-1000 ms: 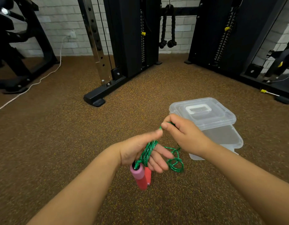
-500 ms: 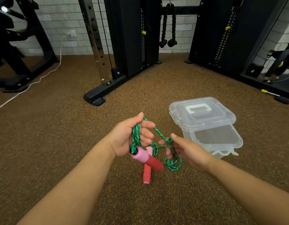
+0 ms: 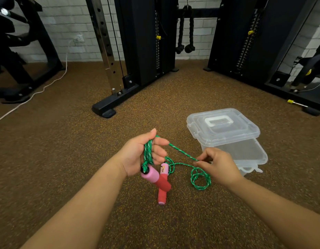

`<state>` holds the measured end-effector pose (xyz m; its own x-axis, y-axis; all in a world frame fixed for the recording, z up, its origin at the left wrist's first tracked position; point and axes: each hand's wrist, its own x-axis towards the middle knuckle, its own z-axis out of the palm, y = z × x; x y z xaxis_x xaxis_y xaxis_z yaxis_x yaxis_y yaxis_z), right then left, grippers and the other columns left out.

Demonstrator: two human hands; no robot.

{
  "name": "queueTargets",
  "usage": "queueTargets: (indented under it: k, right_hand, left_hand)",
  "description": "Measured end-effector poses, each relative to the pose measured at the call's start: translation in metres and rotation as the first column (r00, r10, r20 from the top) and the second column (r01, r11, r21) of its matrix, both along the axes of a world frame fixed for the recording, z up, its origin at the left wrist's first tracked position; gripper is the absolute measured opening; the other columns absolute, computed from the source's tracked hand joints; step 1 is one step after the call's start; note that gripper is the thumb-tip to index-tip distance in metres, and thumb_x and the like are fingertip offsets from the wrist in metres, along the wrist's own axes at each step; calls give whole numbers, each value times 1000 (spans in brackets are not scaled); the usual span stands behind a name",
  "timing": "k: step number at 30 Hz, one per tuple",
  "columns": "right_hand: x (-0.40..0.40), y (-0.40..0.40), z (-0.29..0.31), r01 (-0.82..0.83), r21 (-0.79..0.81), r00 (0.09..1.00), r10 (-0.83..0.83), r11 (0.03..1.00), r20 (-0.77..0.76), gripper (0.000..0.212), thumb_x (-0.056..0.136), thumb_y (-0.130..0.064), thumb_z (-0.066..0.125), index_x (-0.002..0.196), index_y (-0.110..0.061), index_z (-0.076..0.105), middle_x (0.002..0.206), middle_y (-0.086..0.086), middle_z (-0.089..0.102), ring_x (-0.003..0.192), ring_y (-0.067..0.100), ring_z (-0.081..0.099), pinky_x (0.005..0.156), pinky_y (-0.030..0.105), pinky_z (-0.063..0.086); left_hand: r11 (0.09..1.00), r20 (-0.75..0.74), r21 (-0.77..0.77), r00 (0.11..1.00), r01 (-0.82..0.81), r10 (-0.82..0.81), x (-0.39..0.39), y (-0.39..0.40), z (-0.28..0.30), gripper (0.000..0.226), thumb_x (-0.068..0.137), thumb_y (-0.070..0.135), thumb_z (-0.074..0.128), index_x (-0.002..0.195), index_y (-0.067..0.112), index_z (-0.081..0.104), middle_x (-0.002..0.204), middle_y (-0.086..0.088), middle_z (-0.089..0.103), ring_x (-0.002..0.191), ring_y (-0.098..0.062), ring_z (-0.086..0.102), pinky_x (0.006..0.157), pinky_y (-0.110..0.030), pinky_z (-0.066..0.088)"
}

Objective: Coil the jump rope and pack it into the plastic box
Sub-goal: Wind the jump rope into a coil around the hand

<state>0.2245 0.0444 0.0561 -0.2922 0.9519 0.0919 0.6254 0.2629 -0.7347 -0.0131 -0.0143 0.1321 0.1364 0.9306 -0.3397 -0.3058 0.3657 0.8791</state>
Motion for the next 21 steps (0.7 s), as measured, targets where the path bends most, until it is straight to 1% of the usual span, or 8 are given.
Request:
queueTargets:
  k: [3, 5, 7, 9, 11, 15, 17, 21]
  right_hand:
    - [-6, 1, 3, -96, -4, 991, 96, 995, 97, 21, 73, -25, 80, 85, -25, 63, 92, -8, 61, 88, 11, 58, 78, 24, 47]
    - [-13, -1, 6, -222, -86, 969, 230, 971, 90, 48, 74, -27, 79, 117, -29, 57, 118, -8, 57, 110, 5, 52, 96, 21, 40]
    - [-23, -3, 10, -341, -83, 939, 343, 937, 13, 63, 79, -24, 74, 134, -32, 45, 135, -9, 50, 123, 2, 45, 107, 23, 34]
    - [-37, -9, 13, -393, -71, 913, 380, 917, -150, 59, 85, -20, 67, 137, -33, 43, 139, -9, 48, 126, 0, 45, 107, 22, 35]
    - [-52, -13, 14, -430, -96, 872, 385, 898, -304, 44, 89, -23, 59, 130, -35, 49, 132, -9, 55, 121, 4, 50, 104, 25, 39]
    - [-61, -12, 8, -416, -114, 818, 317, 902, -480, 22, 94, -28, 46, 92, -40, 66, 86, -6, 68, 84, 7, 57, 83, 39, 47]
    - [-56, -13, 2, -341, -112, 880, 275, 933, -388, 22, 96, -32, 45, 88, -37, 64, 76, -1, 66, 71, 7, 54, 71, 45, 47]
    - [-43, -26, 6, -416, -10, 908, 416, 909, 45, 22, 99, -33, 40, 83, -32, 55, 61, -19, 52, 59, -3, 46, 62, 29, 38]
  left_hand:
    - [998, -34, 9, 998, 62, -62, 6, -1, -1, 55, 98, 36, 37, 67, 10, 75, 49, -5, 66, 42, -14, 62, 48, -20, 49]
    - [994, -41, 7, 993, 113, -113, 11, -1, 0, 54, 97, 35, 36, 68, 9, 74, 50, -7, 66, 42, -15, 62, 48, -21, 51]
    - [987, -47, -6, 986, 159, -159, 16, -1, 0, 53, 97, 34, 36, 69, 7, 72, 50, -8, 66, 41, -17, 63, 48, -21, 52]
    - [978, -41, -22, 977, 209, -210, 21, -2, 1, 52, 95, 36, 37, 68, 7, 72, 49, -8, 66, 41, -17, 63, 47, -21, 51]
    - [966, -40, -25, 965, 258, -259, 24, -3, 3, 48, 87, 38, 42, 66, 9, 73, 49, -8, 66, 40, -17, 62, 47, -21, 51]
    - [979, 30, -1, 979, 204, -204, 21, -4, 5, 48, 89, 35, 41, 67, 8, 75, 48, -7, 66, 39, -16, 61, 46, -19, 50]
    - [994, 77, 11, 991, 112, -113, 17, -1, 4, 54, 97, 34, 36, 73, 8, 76, 50, -6, 67, 42, -14, 62, 47, -18, 48]
    - [997, 131, 58, 990, -51, 43, 12, 4, 2, 50, 100, 37, 31, 102, 6, 70, 81, -9, 76, 67, -16, 72, 62, -24, 57]
